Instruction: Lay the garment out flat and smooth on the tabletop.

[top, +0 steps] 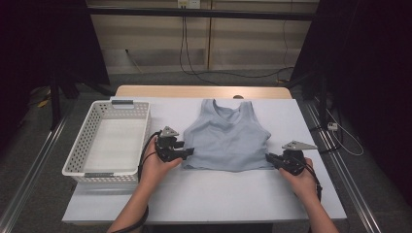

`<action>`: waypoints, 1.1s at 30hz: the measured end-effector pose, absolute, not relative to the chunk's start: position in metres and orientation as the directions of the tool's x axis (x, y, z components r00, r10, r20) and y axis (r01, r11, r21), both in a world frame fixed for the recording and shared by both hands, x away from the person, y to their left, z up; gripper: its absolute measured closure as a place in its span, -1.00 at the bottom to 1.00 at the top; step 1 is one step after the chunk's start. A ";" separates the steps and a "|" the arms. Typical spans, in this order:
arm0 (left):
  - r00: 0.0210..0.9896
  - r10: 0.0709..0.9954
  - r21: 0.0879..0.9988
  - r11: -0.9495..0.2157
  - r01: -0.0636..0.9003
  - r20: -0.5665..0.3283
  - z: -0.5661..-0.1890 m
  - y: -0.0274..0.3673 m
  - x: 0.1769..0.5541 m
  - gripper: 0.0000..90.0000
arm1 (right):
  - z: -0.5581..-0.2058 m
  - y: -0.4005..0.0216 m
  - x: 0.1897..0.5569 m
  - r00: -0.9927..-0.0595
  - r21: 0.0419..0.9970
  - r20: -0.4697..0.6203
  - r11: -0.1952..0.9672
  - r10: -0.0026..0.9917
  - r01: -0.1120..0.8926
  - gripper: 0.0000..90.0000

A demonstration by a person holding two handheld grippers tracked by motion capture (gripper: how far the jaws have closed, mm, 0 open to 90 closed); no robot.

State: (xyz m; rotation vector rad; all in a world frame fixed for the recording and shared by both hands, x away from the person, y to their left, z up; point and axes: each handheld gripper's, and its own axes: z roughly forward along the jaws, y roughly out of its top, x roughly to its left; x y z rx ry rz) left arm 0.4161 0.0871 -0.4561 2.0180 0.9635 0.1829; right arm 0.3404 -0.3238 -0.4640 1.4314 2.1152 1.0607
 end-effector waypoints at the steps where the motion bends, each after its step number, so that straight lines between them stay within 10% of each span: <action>1: 0.688 0.696 0.759 -0.330 0.561 -0.206 -0.456 0.088 0.416 0.03 | -0.463 -0.324 0.340 -0.417 0.756 0.102 0.202 0.903 0.622 0.94; 20: 0.666 0.703 0.707 -0.337 0.622 -0.250 -0.458 0.085 0.415 0.84 | -0.453 -0.330 0.336 -0.393 0.789 0.164 0.119 0.905 0.603 0.94; 33: 0.678 0.707 0.743 -0.341 0.576 -0.201 -0.465 0.088 0.425 0.79 | -0.465 -0.323 0.346 -0.386 0.758 0.043 0.221 0.922 0.613 0.73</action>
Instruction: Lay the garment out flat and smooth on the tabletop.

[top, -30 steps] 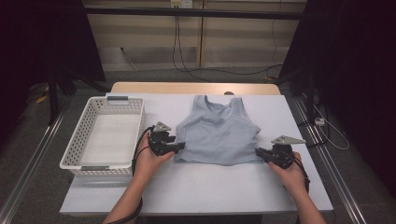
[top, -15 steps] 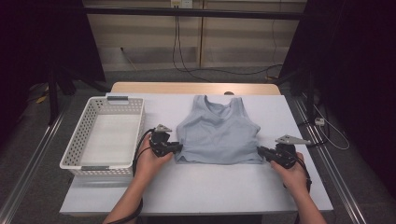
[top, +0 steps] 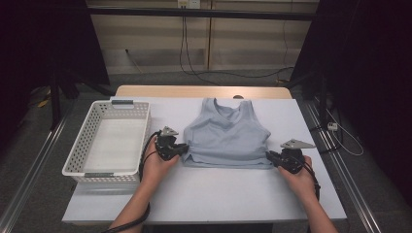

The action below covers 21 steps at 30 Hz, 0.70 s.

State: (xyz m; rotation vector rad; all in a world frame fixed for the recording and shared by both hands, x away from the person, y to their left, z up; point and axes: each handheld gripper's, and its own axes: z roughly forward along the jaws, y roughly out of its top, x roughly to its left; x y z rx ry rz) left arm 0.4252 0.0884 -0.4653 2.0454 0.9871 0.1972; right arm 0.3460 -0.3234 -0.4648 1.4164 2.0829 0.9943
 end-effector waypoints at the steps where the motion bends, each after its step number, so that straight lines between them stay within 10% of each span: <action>1: 0.678 0.708 0.741 -0.344 0.576 -0.198 -0.464 0.088 0.425 0.73 | -0.465 -0.324 0.346 -0.383 0.757 0.050 0.215 0.922 0.617 0.72; 11: 0.655 0.716 0.753 -0.286 0.592 -0.243 -0.455 0.092 0.420 -0.02 | -0.455 -0.335 0.336 -0.331 0.797 0.107 0.118 0.938 0.592 0.03; 21: 0.665 0.698 0.747 -0.286 0.600 -0.267 -0.445 0.094 0.404 -0.18 | -0.451 -0.337 0.321 -0.360 0.781 0.125 0.133 0.924 0.611 0.12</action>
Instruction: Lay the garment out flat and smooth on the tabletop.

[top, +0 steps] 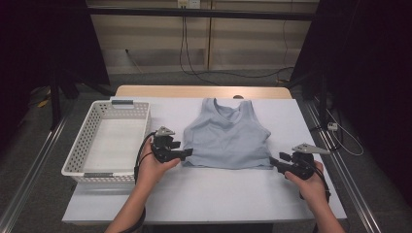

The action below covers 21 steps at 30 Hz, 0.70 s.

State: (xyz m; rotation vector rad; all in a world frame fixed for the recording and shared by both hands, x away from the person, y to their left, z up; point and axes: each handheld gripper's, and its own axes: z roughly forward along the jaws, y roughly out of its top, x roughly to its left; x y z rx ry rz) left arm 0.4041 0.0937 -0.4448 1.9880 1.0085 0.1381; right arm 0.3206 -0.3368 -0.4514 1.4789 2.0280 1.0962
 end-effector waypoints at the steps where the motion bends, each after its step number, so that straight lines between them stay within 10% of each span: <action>1: 0.671 0.693 0.743 -0.299 0.599 -0.262 -0.445 0.094 0.401 -0.18 | -0.451 -0.336 0.320 -0.366 0.774 0.125 0.140 0.922 0.617 0.14; 14: 0.664 0.709 0.692 -0.357 0.627 -0.236 -0.458 0.092 0.386 0.16 | -0.463 -0.331 0.311 -0.440 0.741 0.097 0.231 0.892 0.631 0.76; 21: 0.659 0.722 0.655 -0.395 0.644 -0.211 -0.454 0.089 0.382 0.78 | -0.464 -0.329 0.315 -0.461 0.751 0.109 0.231 0.881 0.619 0.96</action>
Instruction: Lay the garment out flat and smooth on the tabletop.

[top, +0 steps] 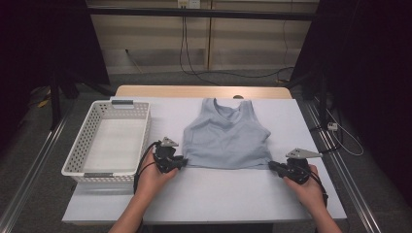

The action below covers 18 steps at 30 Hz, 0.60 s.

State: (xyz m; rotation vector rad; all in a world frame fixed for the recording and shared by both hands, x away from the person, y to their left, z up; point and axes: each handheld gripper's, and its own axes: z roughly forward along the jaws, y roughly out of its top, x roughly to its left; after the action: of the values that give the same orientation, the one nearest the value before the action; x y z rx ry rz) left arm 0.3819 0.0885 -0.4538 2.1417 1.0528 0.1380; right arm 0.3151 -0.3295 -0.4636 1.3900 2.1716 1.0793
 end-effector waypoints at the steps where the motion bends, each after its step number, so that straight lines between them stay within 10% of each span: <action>1: 0.656 0.724 0.652 -0.393 0.648 -0.215 -0.453 0.089 0.382 0.82 | -0.464 -0.330 0.315 -0.461 0.752 0.114 0.227 0.880 0.619 0.96; 18: 0.691 0.670 0.675 -0.379 0.633 -0.272 -0.421 0.096 0.362 0.87 | -0.437 -0.344 0.281 -0.448 0.799 0.118 0.183 0.886 0.573 0.97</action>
State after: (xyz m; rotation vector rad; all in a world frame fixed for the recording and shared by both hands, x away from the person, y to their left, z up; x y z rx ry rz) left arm 0.3622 0.0959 -0.4209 2.1039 0.9954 0.0590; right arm 0.2807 -0.3441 -0.4366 1.3751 2.0934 1.1542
